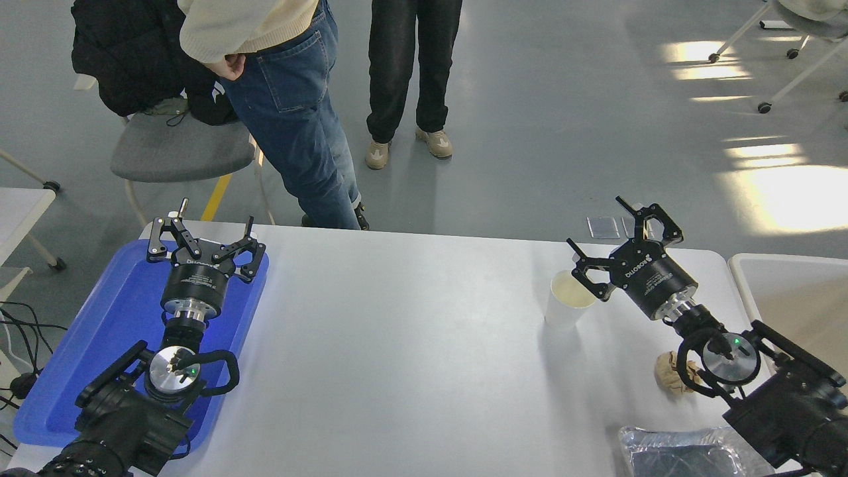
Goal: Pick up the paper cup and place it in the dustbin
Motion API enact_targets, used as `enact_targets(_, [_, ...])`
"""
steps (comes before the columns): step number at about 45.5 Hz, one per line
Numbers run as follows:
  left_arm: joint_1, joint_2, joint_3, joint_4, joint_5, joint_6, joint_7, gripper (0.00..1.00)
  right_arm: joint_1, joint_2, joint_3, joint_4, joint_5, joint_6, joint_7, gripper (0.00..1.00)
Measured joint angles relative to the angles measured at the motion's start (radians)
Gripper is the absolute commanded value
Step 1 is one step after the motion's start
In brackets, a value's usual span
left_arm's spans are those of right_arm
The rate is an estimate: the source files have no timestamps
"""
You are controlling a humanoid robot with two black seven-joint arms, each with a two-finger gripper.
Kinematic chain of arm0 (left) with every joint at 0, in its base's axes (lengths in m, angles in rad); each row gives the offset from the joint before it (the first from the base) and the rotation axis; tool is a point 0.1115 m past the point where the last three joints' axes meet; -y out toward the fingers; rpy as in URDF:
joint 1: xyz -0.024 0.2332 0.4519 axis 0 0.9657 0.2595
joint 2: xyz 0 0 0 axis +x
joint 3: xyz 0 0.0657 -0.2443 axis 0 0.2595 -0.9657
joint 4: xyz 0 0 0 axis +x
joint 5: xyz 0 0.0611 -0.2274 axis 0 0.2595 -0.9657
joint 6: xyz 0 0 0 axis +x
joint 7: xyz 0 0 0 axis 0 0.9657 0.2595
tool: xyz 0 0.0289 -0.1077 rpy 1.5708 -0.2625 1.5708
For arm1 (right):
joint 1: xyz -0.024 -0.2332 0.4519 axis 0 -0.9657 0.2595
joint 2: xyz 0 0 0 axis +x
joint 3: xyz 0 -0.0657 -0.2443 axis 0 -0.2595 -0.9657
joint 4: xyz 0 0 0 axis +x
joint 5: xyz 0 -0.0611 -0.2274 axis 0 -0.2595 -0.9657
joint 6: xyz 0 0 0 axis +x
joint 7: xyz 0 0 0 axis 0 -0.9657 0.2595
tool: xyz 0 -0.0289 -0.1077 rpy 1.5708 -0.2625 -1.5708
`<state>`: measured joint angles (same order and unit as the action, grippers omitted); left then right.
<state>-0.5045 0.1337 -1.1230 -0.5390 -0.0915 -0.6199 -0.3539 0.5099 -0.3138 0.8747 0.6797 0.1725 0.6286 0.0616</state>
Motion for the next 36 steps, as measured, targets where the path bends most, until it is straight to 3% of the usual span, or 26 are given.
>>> enact_targets(36, [0.0, 0.001, 0.0, 0.001, 0.0, 0.0, -0.001, 1.0, 0.008, -0.013, 0.001, 0.0, -0.001, 0.002, 0.001, 1.0])
